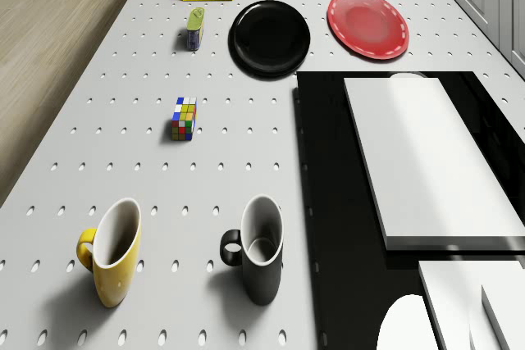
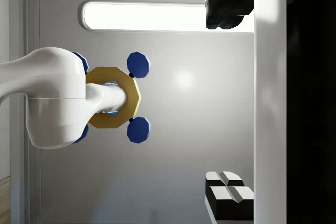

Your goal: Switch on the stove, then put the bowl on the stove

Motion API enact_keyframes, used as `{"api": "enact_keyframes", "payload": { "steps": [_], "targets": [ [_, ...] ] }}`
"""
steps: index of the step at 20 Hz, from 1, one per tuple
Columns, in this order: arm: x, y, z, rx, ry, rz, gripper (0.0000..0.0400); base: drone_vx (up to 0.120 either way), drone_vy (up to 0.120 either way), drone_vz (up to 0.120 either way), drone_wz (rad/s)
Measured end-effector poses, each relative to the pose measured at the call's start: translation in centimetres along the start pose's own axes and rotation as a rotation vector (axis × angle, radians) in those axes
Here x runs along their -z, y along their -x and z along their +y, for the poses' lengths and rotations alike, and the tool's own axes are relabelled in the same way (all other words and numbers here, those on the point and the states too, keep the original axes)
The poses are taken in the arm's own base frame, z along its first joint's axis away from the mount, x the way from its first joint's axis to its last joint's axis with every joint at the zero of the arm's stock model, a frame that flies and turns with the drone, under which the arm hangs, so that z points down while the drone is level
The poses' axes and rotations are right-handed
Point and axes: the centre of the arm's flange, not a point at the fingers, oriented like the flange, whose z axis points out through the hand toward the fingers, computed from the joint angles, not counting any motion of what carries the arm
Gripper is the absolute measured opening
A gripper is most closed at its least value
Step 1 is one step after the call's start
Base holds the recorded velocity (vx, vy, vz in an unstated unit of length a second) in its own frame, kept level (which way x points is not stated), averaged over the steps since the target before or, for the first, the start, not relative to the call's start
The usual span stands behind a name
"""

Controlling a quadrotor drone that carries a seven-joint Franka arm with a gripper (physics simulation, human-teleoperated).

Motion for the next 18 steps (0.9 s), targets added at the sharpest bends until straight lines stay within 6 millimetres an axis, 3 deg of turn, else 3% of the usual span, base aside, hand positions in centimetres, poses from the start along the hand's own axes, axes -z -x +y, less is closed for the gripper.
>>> {"api": "enact_keyframes", "payload": {
  "steps": [18],
  "targets": [
    [-0.08, 0.96, -0.77, 0.002, 0.078, 0.097, 0.04, 0.0, -0.002, 0.0, 0.0]
  ]
}}
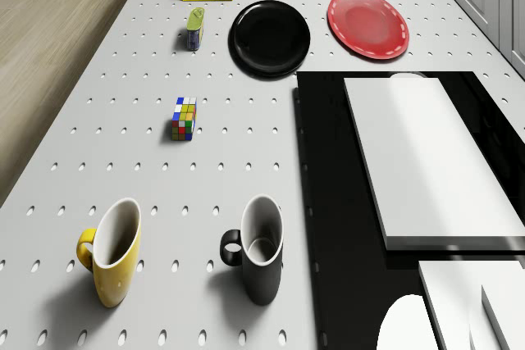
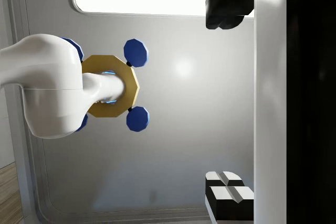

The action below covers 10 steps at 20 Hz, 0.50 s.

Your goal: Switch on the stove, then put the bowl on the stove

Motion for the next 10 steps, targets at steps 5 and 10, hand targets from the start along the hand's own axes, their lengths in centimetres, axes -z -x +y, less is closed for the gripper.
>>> {"api": "enact_keyframes", "payload": {
  "steps": [5, 10],
  "targets": [
    [-0.2, 1.2, -1.2, 0.003, 0.119, 0.124, 0.04, 0.12, -0.12, 0.0, 0.0],
    [-1.5, 3.7, -3.6, 0.01, 0.386, 0.394, 0.04, 0.12, -0.12, 0.0, 0.0]
  ]
}}
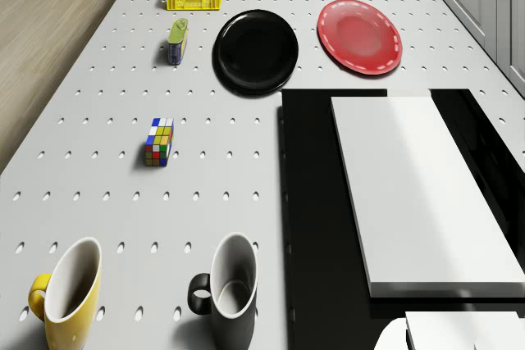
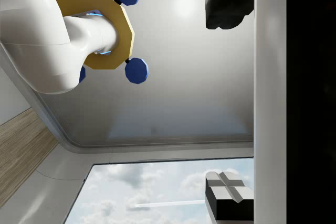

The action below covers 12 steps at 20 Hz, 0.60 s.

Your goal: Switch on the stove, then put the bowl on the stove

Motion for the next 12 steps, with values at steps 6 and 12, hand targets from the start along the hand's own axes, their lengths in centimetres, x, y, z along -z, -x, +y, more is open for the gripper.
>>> {"api": "enact_keyframes", "payload": {
  "steps": [6, 12],
  "targets": [
    [-3.7, 5.5, -5.3, 0.019, 0.625, 0.624, 0.04, 0.12, -0.12, -0.093, 0.0],
    [-12.2, 7.0, -6.6, 0.038, 1.269, 1.264, 0.04, 0.12, -0.12, -0.12, 0.0]
  ]
}}
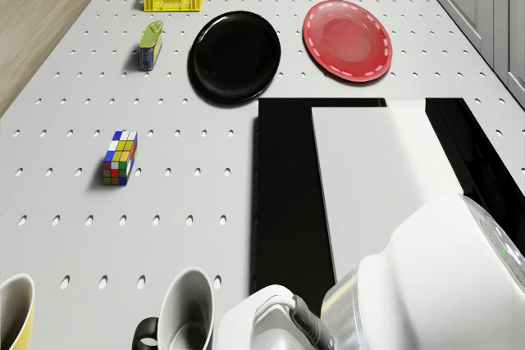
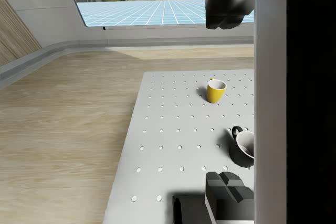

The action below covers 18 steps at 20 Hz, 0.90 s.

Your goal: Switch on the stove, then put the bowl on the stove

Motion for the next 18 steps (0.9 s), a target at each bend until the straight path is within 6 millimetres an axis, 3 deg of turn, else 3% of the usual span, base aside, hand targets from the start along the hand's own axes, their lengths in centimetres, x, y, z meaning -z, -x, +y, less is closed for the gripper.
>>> {"api": "enact_keyframes", "payload": {
  "steps": [5, 13, 18],
  "targets": [
    [-0.7, 2.7, -2.6, 0.01, 0.272, 0.276, 0.04, 0.12, -0.12, -0.12, 0.0],
    [-1.6, 4.0, -3.9, 0.016, 0.419, 0.431, 0.04, 0.12, -0.12, -0.12, 0.0],
    [-1.8, 4.3, -4.2, 0.017, 0.445, 0.459, 0.04, 0.0, -0.12, 0.0, 0.0]
  ]
}}
